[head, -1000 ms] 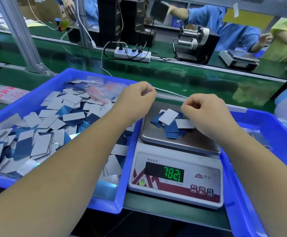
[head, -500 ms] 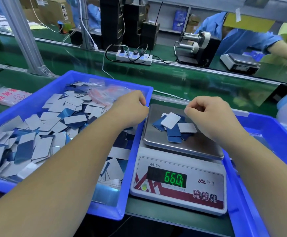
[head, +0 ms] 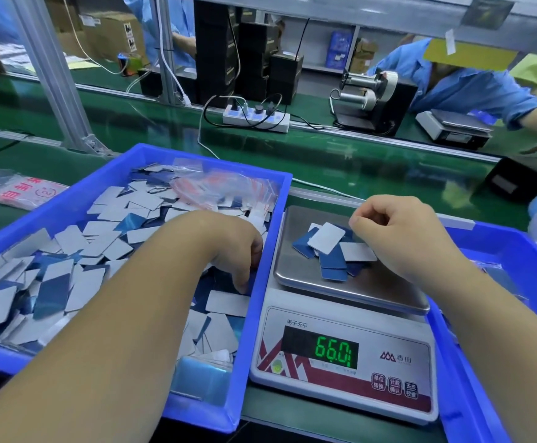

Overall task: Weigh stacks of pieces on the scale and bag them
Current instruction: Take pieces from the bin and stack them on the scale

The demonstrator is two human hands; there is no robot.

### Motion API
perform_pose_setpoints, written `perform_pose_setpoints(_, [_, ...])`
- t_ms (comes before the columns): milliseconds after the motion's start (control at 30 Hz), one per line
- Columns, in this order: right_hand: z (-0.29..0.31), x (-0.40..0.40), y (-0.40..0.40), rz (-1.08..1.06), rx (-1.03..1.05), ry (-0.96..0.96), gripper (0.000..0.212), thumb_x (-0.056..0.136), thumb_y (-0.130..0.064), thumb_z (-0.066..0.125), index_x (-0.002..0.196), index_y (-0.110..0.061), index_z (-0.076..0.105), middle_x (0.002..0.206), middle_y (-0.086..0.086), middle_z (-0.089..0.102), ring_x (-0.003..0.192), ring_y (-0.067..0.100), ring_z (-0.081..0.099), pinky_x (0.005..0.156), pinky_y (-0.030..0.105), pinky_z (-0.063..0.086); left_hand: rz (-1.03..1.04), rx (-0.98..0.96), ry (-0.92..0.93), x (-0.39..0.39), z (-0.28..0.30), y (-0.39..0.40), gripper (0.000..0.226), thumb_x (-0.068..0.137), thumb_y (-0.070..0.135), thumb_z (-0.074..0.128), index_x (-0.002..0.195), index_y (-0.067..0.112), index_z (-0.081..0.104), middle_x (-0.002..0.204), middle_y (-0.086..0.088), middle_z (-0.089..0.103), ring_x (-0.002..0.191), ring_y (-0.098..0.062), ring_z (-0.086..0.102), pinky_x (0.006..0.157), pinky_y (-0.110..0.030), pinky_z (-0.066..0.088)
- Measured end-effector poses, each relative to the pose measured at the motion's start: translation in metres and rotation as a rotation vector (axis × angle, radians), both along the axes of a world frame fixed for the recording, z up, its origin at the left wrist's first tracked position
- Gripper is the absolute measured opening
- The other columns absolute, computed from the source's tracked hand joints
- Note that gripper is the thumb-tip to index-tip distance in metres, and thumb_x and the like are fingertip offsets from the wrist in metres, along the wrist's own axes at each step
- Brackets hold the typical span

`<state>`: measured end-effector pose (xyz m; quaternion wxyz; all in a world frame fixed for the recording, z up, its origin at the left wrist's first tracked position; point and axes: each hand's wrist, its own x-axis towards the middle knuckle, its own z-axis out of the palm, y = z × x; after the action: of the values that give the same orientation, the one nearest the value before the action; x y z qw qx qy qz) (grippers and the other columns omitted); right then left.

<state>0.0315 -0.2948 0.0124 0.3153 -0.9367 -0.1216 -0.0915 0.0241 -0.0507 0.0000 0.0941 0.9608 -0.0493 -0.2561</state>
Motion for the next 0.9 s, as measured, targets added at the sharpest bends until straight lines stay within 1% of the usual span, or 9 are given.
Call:
perform_pose_setpoints(133, [0.000, 0.000, 0.001, -0.006, -0.007, -0.001, 0.023, 0.088, -0.023, 0.060, 0.065, -0.027, 0.065, 0.060, -0.022, 0.062, 0.057, -0.004, 0.052, 0.051, 0.023, 0.035, -0.028, 0.066, -0.007, 0.001, -0.004, -0.004, 0.019, 0.071, 0.024, 0.085, 0.078, 0.022, 0.068, 0.082, 0.008, 0.066, 0.082, -0.019, 0.062, 0.076, -0.031, 0.051])
perform_pose_setpoints(267, [0.001, -0.001, 0.002, -0.004, -0.007, 0.003, 0.024, 0.088, -0.023, 0.059, 0.065, -0.028, 0.065, 0.061, -0.022, 0.062, 0.057, -0.005, 0.051, 0.051, 0.023, 0.035, -0.020, 0.067, -0.014, 0.001, -0.005, -0.005, 0.028, 0.072, 0.019, 0.083, 0.060, 0.021, 0.057, 0.068, 0.008, 0.058, 0.073, -0.021, 0.057, 0.075, -0.034, 0.052])
perform_pose_setpoints(333, [0.001, -0.001, 0.002, 0.001, -0.007, 0.000, 0.024, 0.088, -0.023, 0.059, 0.066, -0.028, 0.065, 0.062, -0.023, 0.062, 0.057, -0.005, 0.051, 0.051, 0.023, 0.035, 0.003, 0.041, -0.019, 0.001, -0.003, -0.002, 0.026, 0.071, 0.023, 0.085, 0.067, 0.023, 0.060, 0.078, 0.009, 0.062, 0.080, -0.020, 0.061, 0.078, -0.035, 0.054])
perform_pose_setpoints(433, [0.001, -0.002, 0.002, 0.010, -0.010, -0.004, 0.024, 0.088, -0.023, 0.060, 0.066, -0.028, 0.065, 0.061, -0.024, 0.062, 0.058, -0.006, 0.052, 0.050, 0.022, 0.035, 0.015, 0.019, -0.007, -0.003, 0.003, 0.003, 0.035, 0.065, 0.039, 0.089, 0.087, 0.027, 0.065, 0.091, 0.012, 0.063, 0.081, -0.011, 0.057, 0.066, -0.028, 0.046])
perform_pose_setpoints(533, [0.000, -0.001, 0.002, 0.021, -0.022, -0.005, 0.024, 0.088, -0.023, 0.060, 0.066, -0.028, 0.065, 0.059, -0.025, 0.060, 0.057, -0.006, 0.051, 0.048, 0.018, 0.034, -0.067, 0.039, 0.073, -0.007, 0.006, 0.004, 0.035, 0.068, 0.040, 0.087, 0.095, 0.025, 0.070, 0.096, 0.011, 0.070, 0.082, -0.011, 0.060, 0.073, -0.028, 0.048])
perform_pose_setpoints(667, [-0.002, -0.001, 0.001, 0.034, -0.012, -0.011, 0.025, 0.089, -0.022, 0.060, 0.065, -0.029, 0.065, 0.057, -0.026, 0.059, 0.056, -0.007, 0.051, 0.047, 0.008, 0.037, -0.150, 0.112, 0.131, -0.008, 0.007, -0.007, 0.028, 0.070, 0.037, 0.088, 0.080, 0.028, 0.063, 0.086, 0.015, 0.064, 0.081, -0.010, 0.058, 0.078, -0.030, 0.049])
perform_pose_setpoints(733, [-0.002, 0.000, 0.000, 0.035, -0.010, -0.011, 0.025, 0.088, -0.022, 0.060, 0.065, -0.029, 0.065, 0.057, -0.025, 0.059, 0.056, -0.007, 0.051, 0.047, 0.009, 0.037, -0.180, 0.157, 0.138, -0.009, 0.006, -0.011, 0.031, 0.072, 0.034, 0.087, 0.073, 0.030, 0.056, 0.081, 0.014, 0.060, 0.081, -0.013, 0.056, 0.084, -0.033, 0.049])
perform_pose_setpoints(833, [-0.001, 0.000, 0.000, 0.029, -0.018, -0.015, 0.024, 0.088, -0.024, 0.060, 0.065, -0.030, 0.065, 0.059, -0.024, 0.060, 0.056, -0.005, 0.051, 0.043, 0.012, 0.033, -0.153, 0.129, 0.113, -0.009, 0.008, -0.008, 0.026, 0.073, 0.031, 0.086, 0.073, 0.024, 0.061, 0.082, 0.010, 0.066, 0.084, -0.016, 0.060, 0.087, -0.035, 0.050])
perform_pose_setpoints(900, [-0.001, 0.000, -0.001, 0.033, -0.011, -0.014, 0.024, 0.089, -0.025, 0.060, 0.066, -0.029, 0.065, 0.060, -0.024, 0.061, 0.056, -0.005, 0.051, 0.042, 0.012, 0.033, -0.110, 0.063, 0.081, -0.008, 0.010, -0.001, 0.021, 0.074, 0.028, 0.085, 0.070, 0.023, 0.065, 0.082, 0.009, 0.072, 0.088, -0.018, 0.065, 0.082, -0.034, 0.052])
